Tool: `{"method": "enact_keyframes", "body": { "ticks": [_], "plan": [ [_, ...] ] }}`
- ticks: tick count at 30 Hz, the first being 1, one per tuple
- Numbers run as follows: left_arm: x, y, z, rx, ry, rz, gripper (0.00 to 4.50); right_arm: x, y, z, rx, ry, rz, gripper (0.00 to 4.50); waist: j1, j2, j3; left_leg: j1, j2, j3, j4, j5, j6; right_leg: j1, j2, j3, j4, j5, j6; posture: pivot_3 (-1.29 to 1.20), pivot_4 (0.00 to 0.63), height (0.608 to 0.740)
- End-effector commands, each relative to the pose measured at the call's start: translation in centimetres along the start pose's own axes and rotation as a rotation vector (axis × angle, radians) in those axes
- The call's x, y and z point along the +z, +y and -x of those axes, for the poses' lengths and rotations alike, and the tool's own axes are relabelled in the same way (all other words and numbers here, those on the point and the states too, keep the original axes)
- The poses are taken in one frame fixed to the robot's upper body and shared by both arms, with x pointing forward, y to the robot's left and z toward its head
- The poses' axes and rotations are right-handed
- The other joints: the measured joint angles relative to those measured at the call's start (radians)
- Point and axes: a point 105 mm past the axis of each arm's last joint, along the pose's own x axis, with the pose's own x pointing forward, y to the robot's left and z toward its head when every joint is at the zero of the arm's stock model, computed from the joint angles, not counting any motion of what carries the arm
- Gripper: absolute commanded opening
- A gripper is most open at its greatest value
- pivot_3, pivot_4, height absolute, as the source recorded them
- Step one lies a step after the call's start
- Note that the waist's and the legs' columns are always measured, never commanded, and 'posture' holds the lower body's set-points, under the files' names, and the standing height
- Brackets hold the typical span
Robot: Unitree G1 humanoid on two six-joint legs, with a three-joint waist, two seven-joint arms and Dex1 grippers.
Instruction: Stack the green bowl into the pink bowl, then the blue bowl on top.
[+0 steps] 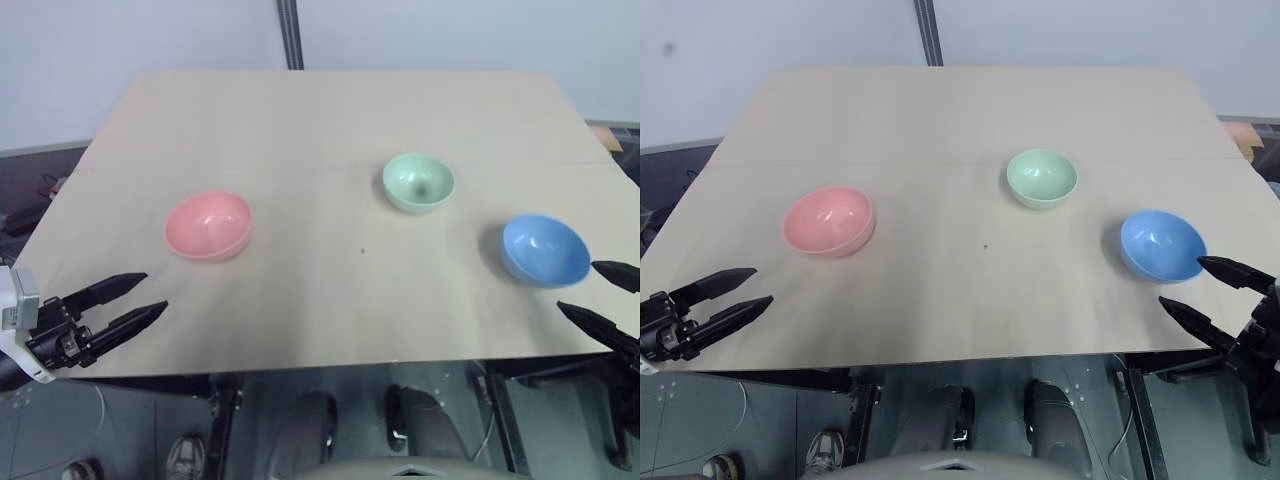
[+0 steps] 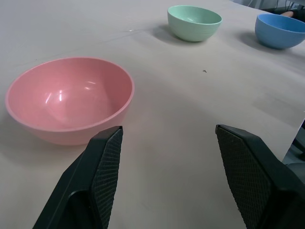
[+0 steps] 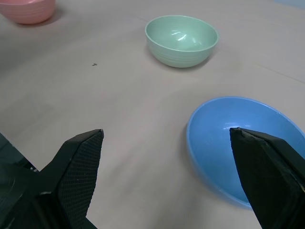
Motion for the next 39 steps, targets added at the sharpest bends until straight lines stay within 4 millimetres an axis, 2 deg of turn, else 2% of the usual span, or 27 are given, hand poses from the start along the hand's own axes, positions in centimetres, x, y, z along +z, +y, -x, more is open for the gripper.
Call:
{"method": "enact_keyframes", "body": {
  "ticks": [1, 9, 12, 15, 18, 19, 24, 25, 26, 27, 29, 32, 33, 36, 39],
  "plan": [
    [1.3, -0.2, -0.4, -0.001, -0.044, -0.036, 3.31, 0.8, 0.1, -0.2, 0.005, -0.038, 0.036, 4.43, 0.0, 0.0, 0.0, 0.0, 0.0, 0.0, 0.0, 0.0, 0.0, 0.0, 0.0, 0.0, 0.0, 0.0, 0.0, 0.0, 0.15, 0.74],
    [2.1, -0.4, -3.0, -0.008, -0.102, -0.054, 3.31, 0.4, 0.7, -1.5, 0.052, -0.045, 0.035, 4.43, 0.0, 0.0, -0.001, 0.0, 0.0, 0.0, 0.0, 0.0, 0.0, 0.0, 0.001, 0.0, 0.0, 0.0, 0.0, 0.0, 0.15, 0.74],
    [2.4, 0.1, -4.2, 0.048, -0.108, -0.092, 3.31, 0.3, 1.2, -3.0, 0.086, -0.048, 0.065, 4.43, -0.001, -0.001, -0.001, 0.0, 0.0, 0.0, 0.0, 0.0, 0.0, 0.0, 0.004, 0.0, 0.001, 0.0, 0.0, 0.0, 0.15, 0.74],
    [1.5, 1.5, -6.1, 0.187, 0.061, -0.181, 3.31, 1.5, 3.0, -6.3, 0.194, -0.096, 0.134, 4.43, -0.005, -0.001, -0.001, 0.003, 0.0, 0.002, 0.0, 0.0, 0.0, 0.001, 0.005, 0.002, 0.001, 0.0, 0.0, 0.0, 0.15, 0.74],
    [1.7, 2.1, -7.8, 0.232, 0.173, -0.294, 3.31, 2.9, 4.6, -9.1, 0.278, -0.157, 0.179, 4.43, -0.002, -0.001, -0.001, 0.005, 0.0, 0.001, 0.001, 0.0, 0.0, 0.003, 0.007, 0.003, 0.003, 0.001, 0.0, 0.0, 0.15, 0.74],
    [1.3, 2.4, -8.3, 0.234, 0.263, -0.349, 3.31, 3.4, 5.1, -9.9, 0.294, -0.184, 0.182, 4.43, 0.0, -0.001, -0.001, 0.004, 0.0, 0.001, 0.001, 0.0, 0.0, 0.003, 0.007, 0.002, 0.003, 0.001, 0.0, 0.0, 0.15, 0.74],
    [-0.4, 3.4, -9.7, 0.171, 0.531, -0.578, 3.31, 4.5, 7.1, -11.7, 0.363, -0.241, 0.202, 4.43, 0.003, -0.002, -0.001, 0.001, -0.002, 0.0, 0.0, 0.0, 0.0, 0.001, 0.006, 0.002, 0.002, 0.003, -0.004, 0.0, 0.15, 0.74],
    [-0.4, 3.5, -9.9, 0.169, 0.546, -0.579, 2.89, 4.4, 7.3, -11.7, 0.366, -0.236, 0.208, 4.5, 0.001, -0.001, 0.0, 0.0, -0.002, -0.001, 0.0, 0.0, 0.0, 0.001, 0.006, 0.001, 0.001, 0.003, -0.004, 0.0, 0.15, 0.74],
    [-0.3, 3.3, -10.3, 0.147, 0.546, -0.59, 2.78, 4.2, 7.4, -11.6, 0.368, -0.229, 0.214, 4.5, 0.001, -0.002, 0.0, -0.001, -0.002, 0.001, 0.0, 0.0, 0.0, 0.0, 0.005, 0.003, 0.001, 0.003, -0.003, 0.0, 0.15, 0.74],
    [-0.2, 3.2, -10.5, 0.134, 0.549, -0.589, 2.32, 4.1, 7.4, -11.6, 0.367, -0.225, 0.218, 4.5, 0.001, -0.002, 0.0, -0.001, -0.002, 0.001, 0.0, 0.0, 0.0, 0.0, 0.005, 0.003, 0.0, 0.003, -0.003, 0.0, 0.15, 0.74],
    [-0.1, 3.4, -10.8, 0.129, 0.553, -0.585, 1.76, 4.1, 7.5, -11.4, 0.363, -0.225, 0.213, 4.5, 0.001, -0.002, 0.0, -0.002, -0.002, 0.001, 0.0, 0.0, 0.0, 0.0, 0.005, 0.002, 0.0, 0.003, -0.003, 0.0, 0.15, 0.74],
    [0.2, 3.4, -11.2, 0.11, 0.548, -0.592, 0.31, 4.1, 7.5, -11.2, 0.352, -0.226, 0.215, 4.5, 0.0, -0.002, 0.0, -0.001, -0.002, 0.001, 0.0, 0.0, 0.0, 0.0, 0.005, 0.002, 0.001, 0.002, -0.003, 0.0, 0.15, 0.74],
    [0.3, 3.2, -11.3, 0.094, 0.544, -0.59, 0.15, 4.1, 7.5, -11.2, 0.347, -0.226, 0.215, 4.5, -0.001, -0.002, 0.0, 0.0, -0.002, 0.001, 0.0, 0.0, 0.0, 0.0, 0.005, 0.002, 0.001, 0.001, -0.001, 0.0, 0.15, 0.74],
    [1.4, 1.9, -12.2, 0.019, 0.474, -0.594, 0.15, 3.8, 7.5, -11.0, 0.335, -0.219, 0.211, 4.5, 0.0, -0.002, 0.0, 0.001, -0.001, 0.001, 0.0, 0.0, 0.0, 0.0, 0.006, 0.002, 0.002, 0.001, 0.0, 0.0, 0.15, 0.74],
    [3.3, -0.8, -13.3, -0.108, 0.358, -0.549, 0.15, 3.7, 7.4, -10.9, 0.309, -0.219, 0.207, 4.5, 0.001, -0.002, 0.0, 0.001, -0.001, 0.001, 0.001, 0.0, 0.0, 0.0, 0.006, 0.002, 0.003, 0.001, -0.001, 0.0, 0.15, 0.74]
  ]
}}
